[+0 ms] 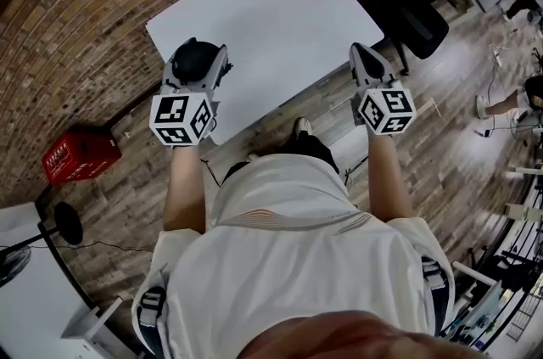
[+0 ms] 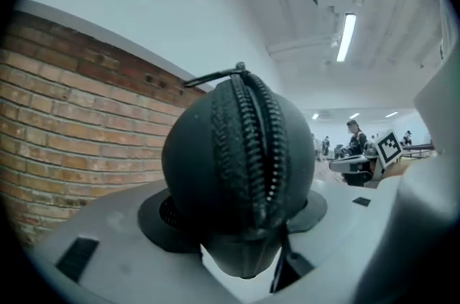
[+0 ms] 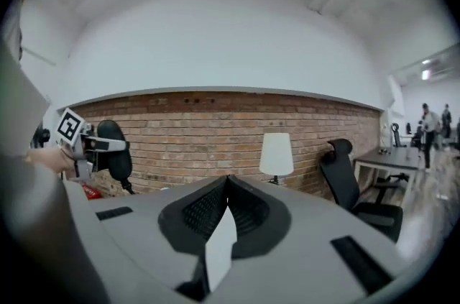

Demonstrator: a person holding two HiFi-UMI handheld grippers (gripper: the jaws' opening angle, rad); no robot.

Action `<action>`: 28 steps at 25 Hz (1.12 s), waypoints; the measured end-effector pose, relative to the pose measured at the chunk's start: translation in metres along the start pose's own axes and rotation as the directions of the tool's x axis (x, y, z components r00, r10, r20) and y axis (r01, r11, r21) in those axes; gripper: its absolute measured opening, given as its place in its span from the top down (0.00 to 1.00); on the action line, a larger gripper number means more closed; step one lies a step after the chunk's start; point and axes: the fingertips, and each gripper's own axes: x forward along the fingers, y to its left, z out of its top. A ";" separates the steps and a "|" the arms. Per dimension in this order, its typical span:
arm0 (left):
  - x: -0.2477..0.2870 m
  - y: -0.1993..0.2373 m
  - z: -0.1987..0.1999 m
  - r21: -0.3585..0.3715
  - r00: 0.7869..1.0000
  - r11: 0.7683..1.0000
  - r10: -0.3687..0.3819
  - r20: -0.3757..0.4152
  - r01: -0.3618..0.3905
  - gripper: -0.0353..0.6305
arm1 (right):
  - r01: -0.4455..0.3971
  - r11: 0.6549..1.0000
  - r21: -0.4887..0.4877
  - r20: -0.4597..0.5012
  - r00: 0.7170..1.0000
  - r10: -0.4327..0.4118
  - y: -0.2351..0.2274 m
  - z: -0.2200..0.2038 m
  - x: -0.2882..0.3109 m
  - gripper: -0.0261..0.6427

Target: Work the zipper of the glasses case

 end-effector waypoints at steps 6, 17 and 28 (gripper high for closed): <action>-0.012 0.016 -0.004 -0.021 0.997 0.997 0.077 0.031 -0.076 0.54 | 0.083 0.997 0.003 0.001 0.997 -0.083 -0.018 -0.002 -0.003 0.89; -0.005 0.000 -0.002 0.002 0.999 1.000 0.011 0.039 -0.012 0.54 | 0.042 0.999 -0.025 0.008 0.999 -0.041 0.001 0.002 0.004 0.89; -0.009 0.000 -0.001 -0.002 0.999 1.000 0.005 0.042 -0.005 0.54 | 0.028 0.999 -0.035 0.004 1.000 -0.028 0.008 0.005 0.007 0.89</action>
